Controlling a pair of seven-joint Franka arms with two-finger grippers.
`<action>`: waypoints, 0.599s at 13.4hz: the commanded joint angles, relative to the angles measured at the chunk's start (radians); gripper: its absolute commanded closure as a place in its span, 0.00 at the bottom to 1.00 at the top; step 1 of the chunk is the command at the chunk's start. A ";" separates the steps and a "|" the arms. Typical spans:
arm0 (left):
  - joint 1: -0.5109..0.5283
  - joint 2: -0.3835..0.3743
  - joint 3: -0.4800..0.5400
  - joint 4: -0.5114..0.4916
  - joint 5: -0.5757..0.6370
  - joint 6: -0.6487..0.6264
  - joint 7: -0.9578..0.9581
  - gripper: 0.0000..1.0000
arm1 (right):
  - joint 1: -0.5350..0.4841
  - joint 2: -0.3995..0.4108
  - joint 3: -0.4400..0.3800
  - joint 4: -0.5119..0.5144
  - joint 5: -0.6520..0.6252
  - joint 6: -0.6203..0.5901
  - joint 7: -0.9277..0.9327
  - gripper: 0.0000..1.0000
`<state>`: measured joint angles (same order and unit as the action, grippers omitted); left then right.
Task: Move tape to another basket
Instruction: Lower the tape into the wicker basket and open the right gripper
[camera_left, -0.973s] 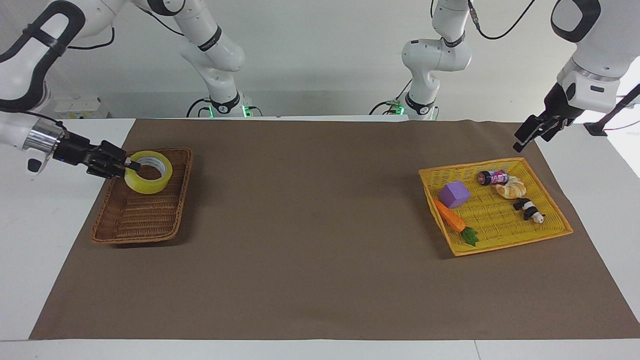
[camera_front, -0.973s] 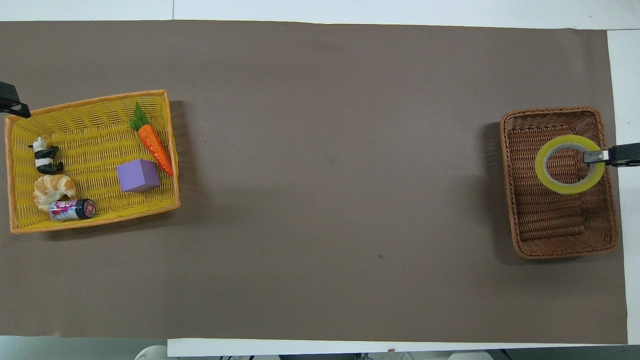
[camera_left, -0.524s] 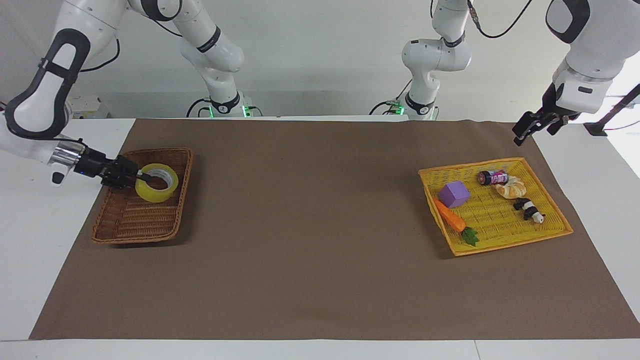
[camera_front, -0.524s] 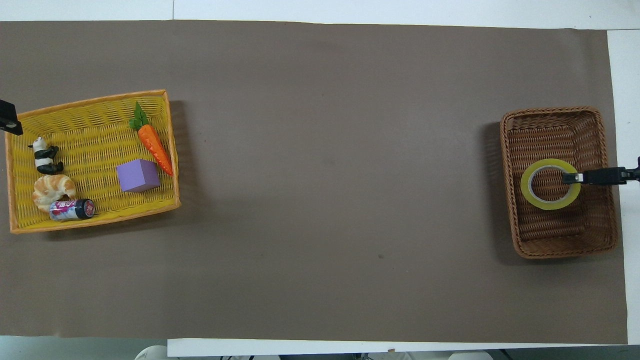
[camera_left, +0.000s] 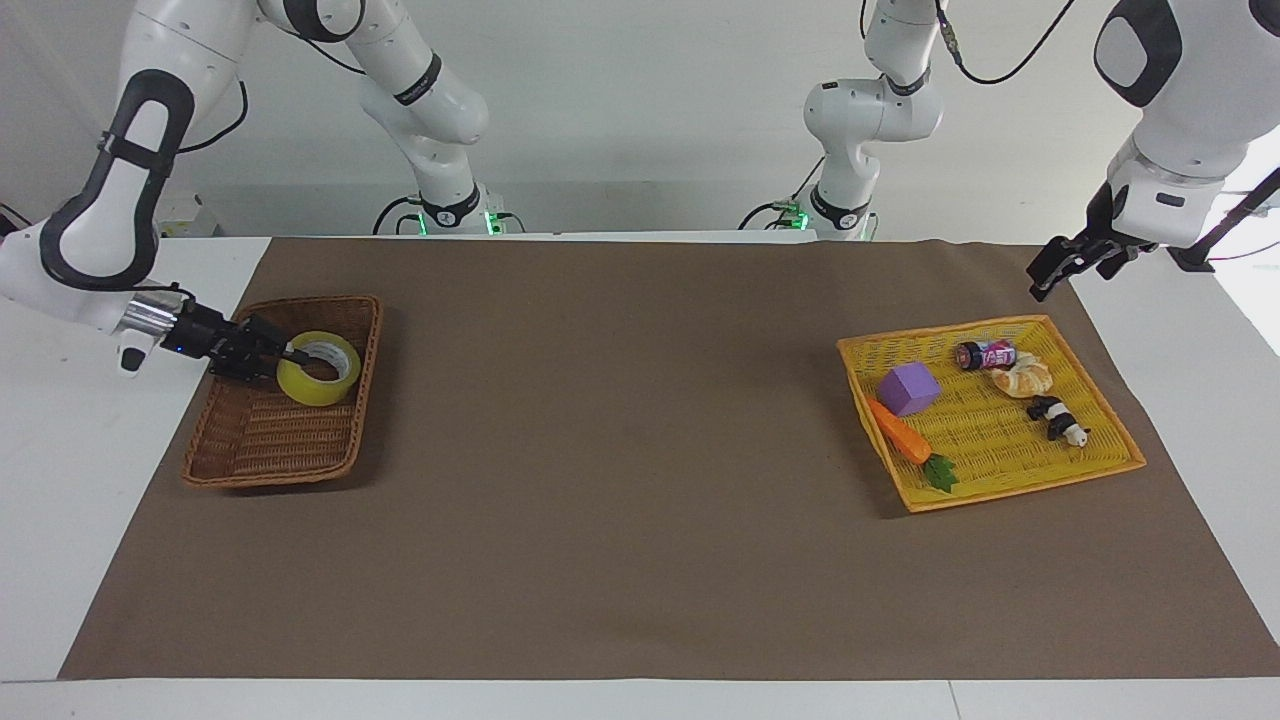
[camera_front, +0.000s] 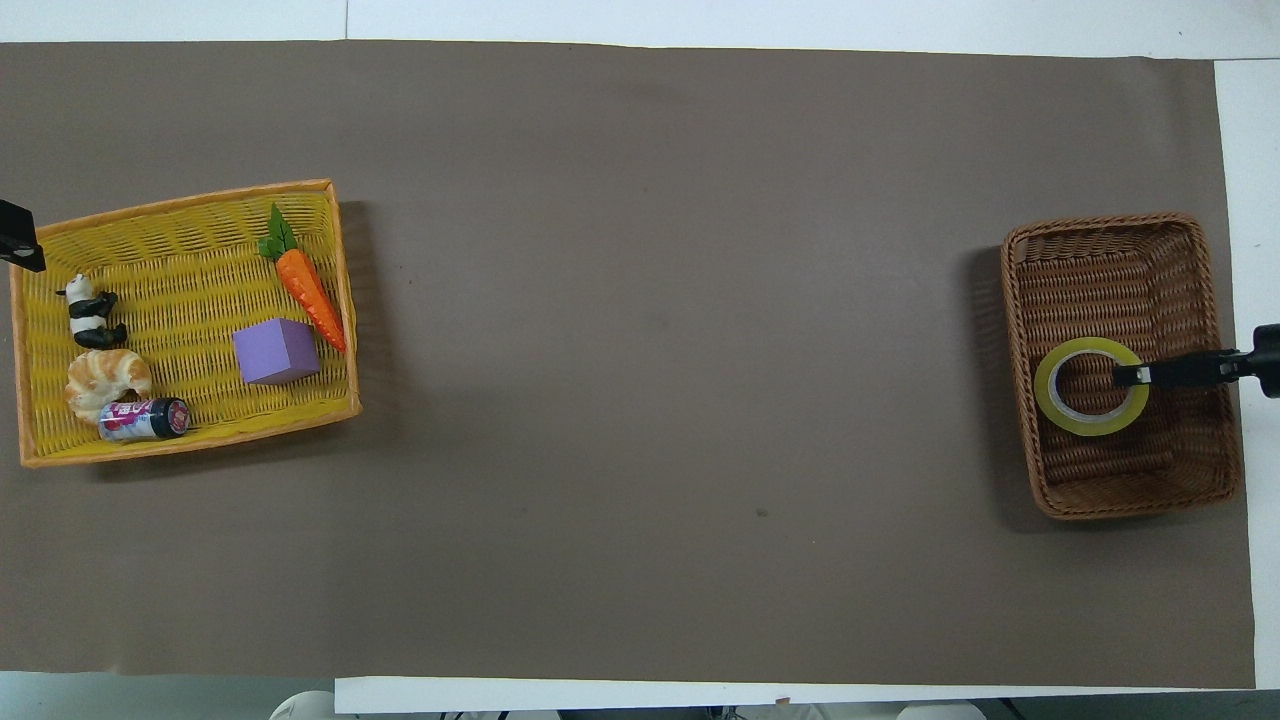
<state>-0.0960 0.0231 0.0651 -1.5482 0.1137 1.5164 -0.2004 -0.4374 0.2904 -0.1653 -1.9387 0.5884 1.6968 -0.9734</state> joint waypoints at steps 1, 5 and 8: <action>0.073 0.001 -0.076 0.019 0.018 -0.021 0.013 0.01 | -0.001 -0.014 0.003 0.004 -0.051 0.040 -0.027 0.00; 0.085 -0.002 -0.091 0.019 0.008 -0.013 0.013 0.00 | 0.109 -0.130 0.012 0.036 -0.273 0.099 0.082 0.00; 0.087 -0.006 -0.087 0.017 -0.023 -0.007 0.015 0.00 | 0.247 -0.261 0.010 0.050 -0.413 0.080 0.388 0.00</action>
<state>-0.0312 0.0223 -0.0080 -1.5406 0.1096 1.5165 -0.1999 -0.2496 0.1206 -0.1576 -1.8708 0.2611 1.7840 -0.7391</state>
